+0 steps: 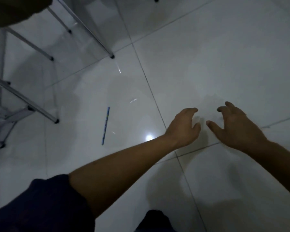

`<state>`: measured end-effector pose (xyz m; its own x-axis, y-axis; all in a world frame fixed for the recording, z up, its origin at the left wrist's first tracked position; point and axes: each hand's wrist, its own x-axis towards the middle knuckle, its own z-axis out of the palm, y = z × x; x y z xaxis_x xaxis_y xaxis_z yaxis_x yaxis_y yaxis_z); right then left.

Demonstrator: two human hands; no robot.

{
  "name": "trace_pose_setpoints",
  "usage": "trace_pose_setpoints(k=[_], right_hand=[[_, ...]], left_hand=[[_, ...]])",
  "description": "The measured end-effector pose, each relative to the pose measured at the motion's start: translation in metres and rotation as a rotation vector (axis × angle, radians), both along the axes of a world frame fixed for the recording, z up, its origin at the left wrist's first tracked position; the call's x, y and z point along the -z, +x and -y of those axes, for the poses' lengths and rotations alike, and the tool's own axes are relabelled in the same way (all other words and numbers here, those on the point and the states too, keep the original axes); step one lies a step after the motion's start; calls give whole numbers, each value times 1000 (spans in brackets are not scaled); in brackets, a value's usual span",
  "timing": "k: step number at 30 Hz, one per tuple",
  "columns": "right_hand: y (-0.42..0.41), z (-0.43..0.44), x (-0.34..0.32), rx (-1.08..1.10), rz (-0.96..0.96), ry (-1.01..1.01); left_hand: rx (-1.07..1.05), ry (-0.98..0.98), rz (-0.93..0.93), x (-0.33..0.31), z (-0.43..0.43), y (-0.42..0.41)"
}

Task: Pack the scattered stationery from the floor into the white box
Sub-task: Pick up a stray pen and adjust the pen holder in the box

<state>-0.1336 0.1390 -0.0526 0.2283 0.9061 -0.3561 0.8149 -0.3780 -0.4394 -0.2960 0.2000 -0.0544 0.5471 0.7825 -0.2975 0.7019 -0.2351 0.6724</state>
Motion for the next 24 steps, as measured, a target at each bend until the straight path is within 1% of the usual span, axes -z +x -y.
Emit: trace_pose_setpoints(k=[4, 7, 9, 12, 14, 15, 17, 18, 20, 24], right_hand=[[-25, -22, 16, -33, -24, 12], [-44, -30, 26, -81, -43, -7], [-55, -32, 30, -117, -56, -7], [-67, -35, 31, -163, -55, -7], [-71, -39, 28, -195, -41, -13], [-73, -40, 27, -206, -38, -11], [-76, -43, 25, -209, -37, -2], [-77, -45, 23, -211, -34, 0], [-79, -47, 22, -222, -26, -3], [-84, -51, 23, -239, -35, -9]], left_hand=[[-165, -14, 36, 17, -6, -33], [-365, 58, 75, 28, -15, -73], [-513, 133, 66, 34, -24, -105], [-699, 247, -58, 45, -41, -152], [-791, 307, -209, 54, -53, -180], [-848, 311, -296, 58, -58, -192], [-939, 259, -455, 67, -67, -212], [-954, 219, -517, 71, -69, -220], [-928, 173, -577, 78, -71, -232], [-867, 182, -541, 84, -75, -245]])
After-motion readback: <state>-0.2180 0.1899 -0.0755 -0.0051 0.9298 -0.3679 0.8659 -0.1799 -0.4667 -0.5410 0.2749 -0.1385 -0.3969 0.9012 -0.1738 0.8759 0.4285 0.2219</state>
